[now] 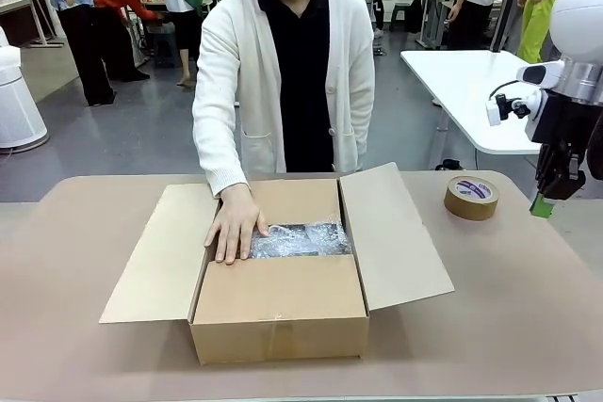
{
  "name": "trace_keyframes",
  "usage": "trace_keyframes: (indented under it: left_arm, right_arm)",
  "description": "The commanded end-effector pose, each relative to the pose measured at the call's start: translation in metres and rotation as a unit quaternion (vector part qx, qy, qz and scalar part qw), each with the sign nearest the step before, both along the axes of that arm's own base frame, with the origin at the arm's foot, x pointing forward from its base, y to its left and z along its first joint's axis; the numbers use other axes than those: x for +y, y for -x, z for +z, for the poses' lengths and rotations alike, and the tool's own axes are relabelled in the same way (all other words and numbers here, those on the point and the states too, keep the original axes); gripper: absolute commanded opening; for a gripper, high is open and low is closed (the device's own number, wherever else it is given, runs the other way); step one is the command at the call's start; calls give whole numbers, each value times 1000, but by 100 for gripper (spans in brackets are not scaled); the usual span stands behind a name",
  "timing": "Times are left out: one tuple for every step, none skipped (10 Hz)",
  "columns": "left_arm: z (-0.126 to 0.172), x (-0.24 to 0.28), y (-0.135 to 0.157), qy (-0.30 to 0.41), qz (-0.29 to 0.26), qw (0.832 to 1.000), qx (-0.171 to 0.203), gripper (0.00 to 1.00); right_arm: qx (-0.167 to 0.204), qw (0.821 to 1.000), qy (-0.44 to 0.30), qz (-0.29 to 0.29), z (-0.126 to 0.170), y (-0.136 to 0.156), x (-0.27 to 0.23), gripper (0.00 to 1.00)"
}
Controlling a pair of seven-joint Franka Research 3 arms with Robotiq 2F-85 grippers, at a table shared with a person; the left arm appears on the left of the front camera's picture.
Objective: Wrap the clocks to prevent damage.
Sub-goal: Push the right (or left) flap of the Package Box to close it.
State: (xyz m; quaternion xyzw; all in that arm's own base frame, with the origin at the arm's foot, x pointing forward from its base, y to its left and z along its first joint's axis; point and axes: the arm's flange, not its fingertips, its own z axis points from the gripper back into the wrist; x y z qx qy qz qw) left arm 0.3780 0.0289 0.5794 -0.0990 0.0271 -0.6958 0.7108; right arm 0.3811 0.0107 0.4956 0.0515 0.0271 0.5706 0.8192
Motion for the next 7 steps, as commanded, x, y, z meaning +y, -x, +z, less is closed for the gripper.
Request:
trace_keyframes:
  left_arm:
    - [3,3,-1,4,-8,1000,3,0]
    - [3,3,-1,4,-8,1000,3,0]
    - [3,3,-1,4,-8,1000,3,0]
    - [3,3,-1,4,-8,1000,3,0]
    - [3,3,-1,4,-8,1000,3,0]
    - [3,3,-1,4,-8,1000,3,0]
    - [3,3,-1,4,-8,1000,3,0]
  right_arm:
    - [-2,986,-148,73,-17,-17,-21,1]
    - [11,948,-291,129,-42,-27,-44,1]
    - [-13,917,-374,135,-59,-39,-60,1]
    - [-42,895,-426,127,-76,-48,-72,1]
    - [-72,875,-460,134,-94,-51,-79,1]
    - [-98,849,-501,137,-109,-53,-84,1]
    - [-102,842,-516,124,-115,-56,-82,1]
